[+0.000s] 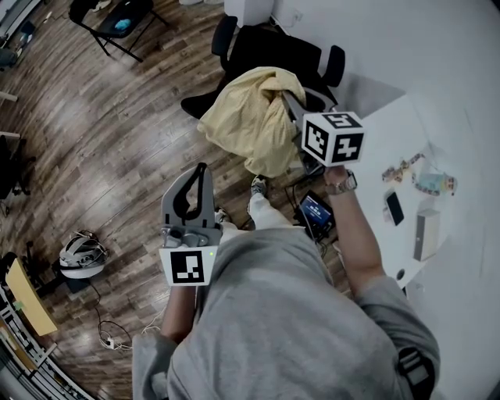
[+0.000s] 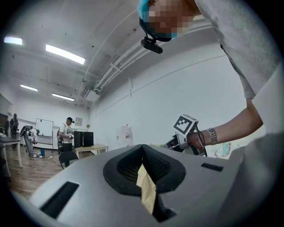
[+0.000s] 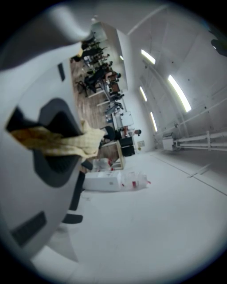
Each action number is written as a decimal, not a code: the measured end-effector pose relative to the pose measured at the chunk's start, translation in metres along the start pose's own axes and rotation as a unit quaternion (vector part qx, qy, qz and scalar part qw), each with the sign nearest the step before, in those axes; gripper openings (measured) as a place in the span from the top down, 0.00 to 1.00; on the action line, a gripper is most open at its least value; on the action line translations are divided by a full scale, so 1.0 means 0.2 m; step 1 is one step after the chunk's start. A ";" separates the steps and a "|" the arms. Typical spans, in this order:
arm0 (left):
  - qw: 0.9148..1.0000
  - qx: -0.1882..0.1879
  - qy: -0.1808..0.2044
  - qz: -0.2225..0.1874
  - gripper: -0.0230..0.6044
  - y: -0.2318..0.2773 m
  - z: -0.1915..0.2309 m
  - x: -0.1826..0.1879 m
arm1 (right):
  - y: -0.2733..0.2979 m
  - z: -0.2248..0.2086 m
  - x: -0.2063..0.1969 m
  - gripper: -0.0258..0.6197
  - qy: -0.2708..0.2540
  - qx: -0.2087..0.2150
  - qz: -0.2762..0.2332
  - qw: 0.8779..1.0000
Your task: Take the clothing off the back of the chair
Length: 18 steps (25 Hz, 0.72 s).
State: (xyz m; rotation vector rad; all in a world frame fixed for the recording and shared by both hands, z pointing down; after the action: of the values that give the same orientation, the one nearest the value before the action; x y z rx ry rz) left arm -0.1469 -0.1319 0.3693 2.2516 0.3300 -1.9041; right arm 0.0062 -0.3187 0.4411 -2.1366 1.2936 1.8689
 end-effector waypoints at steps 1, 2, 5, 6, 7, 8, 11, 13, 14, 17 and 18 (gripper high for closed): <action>1.000 -0.001 0.001 0.000 0.91 -0.01 0.00 0.00 | -0.01 0.01 0.00 0.82 -0.001 -0.001 -0.001 1.000; 1.000 -0.002 0.001 -0.001 0.91 -0.03 0.00 0.00 | -0.02 0.02 -0.01 0.82 -0.002 -0.002 -0.003 1.000; 1.000 -0.005 0.000 -0.005 0.91 -0.07 0.01 0.01 | -0.06 0.06 -0.03 0.82 -0.003 -0.003 -0.006 1.000; 1.000 -0.007 0.000 -0.005 0.91 -0.08 0.01 0.01 | -0.07 0.07 -0.03 0.82 -0.003 -0.004 -0.008 1.000; 1.000 -0.009 -0.001 -0.006 0.91 -0.09 0.01 0.01 | -0.08 0.08 -0.04 0.82 -0.003 -0.005 -0.010 1.000; 1.000 -0.011 -0.001 -0.007 0.91 -0.11 0.01 0.02 | -0.09 0.09 -0.04 0.82 -0.003 -0.006 -0.012 1.000; 1.000 -0.018 0.001 -0.009 0.91 -0.15 0.00 0.02 | -0.13 0.13 -0.06 0.82 -0.007 -0.008 -0.017 1.000; 1.000 -0.023 0.002 -0.013 0.91 -0.18 0.00 0.03 | -0.16 0.16 -0.07 0.82 -0.011 -0.010 -0.020 1.000; 1.000 -0.025 0.002 -0.016 0.91 -0.19 0.00 0.03 | -0.17 0.17 -0.08 0.82 -0.013 -0.011 -0.021 1.000; 0.999 -0.031 0.003 -0.022 0.91 -0.23 0.01 0.05 | -0.21 0.21 -0.10 0.82 -0.017 -0.016 -0.025 0.999; 0.999 -0.033 0.003 -0.022 0.91 -0.24 0.01 0.05 | -0.22 0.23 -0.10 0.82 -0.018 -0.018 -0.026 0.999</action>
State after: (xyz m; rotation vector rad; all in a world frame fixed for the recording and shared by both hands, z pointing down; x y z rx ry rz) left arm -0.1611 -0.0850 0.3595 2.2265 0.4415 -1.8792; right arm -0.0034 -0.2554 0.4237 -2.1219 1.1943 1.9146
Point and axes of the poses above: the fingertips, and each gripper's own axes: y forward along the fingers, z to its left, x out of its top, the point moved 1 cm from there along -y, backward along the fingers, and after that the axes turned 5 degrees about y, right-handed, at the moved point
